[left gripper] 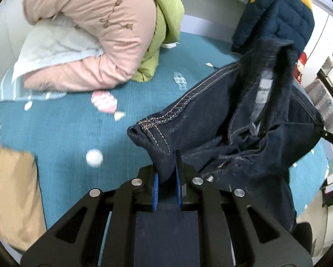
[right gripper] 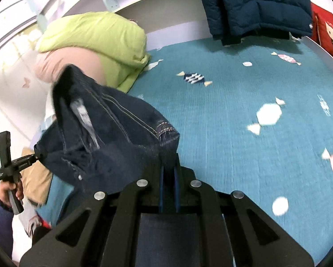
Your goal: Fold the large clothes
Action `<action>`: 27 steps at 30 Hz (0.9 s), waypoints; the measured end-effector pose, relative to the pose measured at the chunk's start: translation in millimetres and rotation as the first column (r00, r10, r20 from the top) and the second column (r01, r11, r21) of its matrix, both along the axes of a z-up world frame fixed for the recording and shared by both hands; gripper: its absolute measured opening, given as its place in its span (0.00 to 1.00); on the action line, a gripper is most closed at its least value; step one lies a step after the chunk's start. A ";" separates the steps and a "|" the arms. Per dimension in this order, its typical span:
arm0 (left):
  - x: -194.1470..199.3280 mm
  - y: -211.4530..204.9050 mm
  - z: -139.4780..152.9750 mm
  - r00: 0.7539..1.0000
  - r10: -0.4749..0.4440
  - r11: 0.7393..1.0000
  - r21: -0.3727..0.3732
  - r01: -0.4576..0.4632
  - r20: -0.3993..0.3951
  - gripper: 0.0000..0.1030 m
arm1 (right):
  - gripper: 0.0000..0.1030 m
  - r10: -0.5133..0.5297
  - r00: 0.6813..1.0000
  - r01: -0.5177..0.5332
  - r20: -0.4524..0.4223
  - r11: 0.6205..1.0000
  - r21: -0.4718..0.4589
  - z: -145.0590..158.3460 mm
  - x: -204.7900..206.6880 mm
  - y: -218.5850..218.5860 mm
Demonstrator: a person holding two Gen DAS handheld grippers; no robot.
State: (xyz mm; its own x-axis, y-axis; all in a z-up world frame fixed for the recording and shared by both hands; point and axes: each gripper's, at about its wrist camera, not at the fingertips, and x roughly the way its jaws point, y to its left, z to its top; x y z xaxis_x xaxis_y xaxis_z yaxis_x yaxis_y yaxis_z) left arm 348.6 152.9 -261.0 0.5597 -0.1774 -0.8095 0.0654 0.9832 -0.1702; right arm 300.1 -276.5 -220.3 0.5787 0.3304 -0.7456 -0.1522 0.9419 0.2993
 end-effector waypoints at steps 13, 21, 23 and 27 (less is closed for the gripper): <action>-158.3 9.8 -99.5 0.977 -0.023 1.000 -0.016 0.020 -0.213 0.25 | 0.16 0.000 0.950 -0.054 -0.311 0.985 -0.165 -104.5 -158.7 -6.1; -190.8 16.7 -129.9 0.950 0.044 0.999 -0.007 -0.048 -0.308 0.57 | 0.30 -0.027 0.934 -0.075 -0.357 0.960 -0.268 -99.8 -191.6 -5.0; -197.1 26.5 -122.1 0.949 0.075 0.996 -0.018 -0.085 -0.307 0.61 | 0.34 -0.012 0.948 -0.066 -0.319 0.971 -0.231 -76.4 -197.1 -5.6; -209.3 53.2 -92.2 0.948 0.197 0.978 -0.015 -0.208 -0.251 0.66 | 0.34 0.025 0.964 -0.059 -0.265 0.991 -0.121 -50.0 -191.5 8.5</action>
State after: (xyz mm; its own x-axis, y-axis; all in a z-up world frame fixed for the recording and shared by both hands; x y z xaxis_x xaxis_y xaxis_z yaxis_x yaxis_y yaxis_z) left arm 139.3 206.1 -353.2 0.3711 -0.1169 -0.9212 -0.1833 0.9633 -0.1961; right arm 108.5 -268.0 -270.4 0.3449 0.2433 -0.9066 -0.1246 0.9691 0.2127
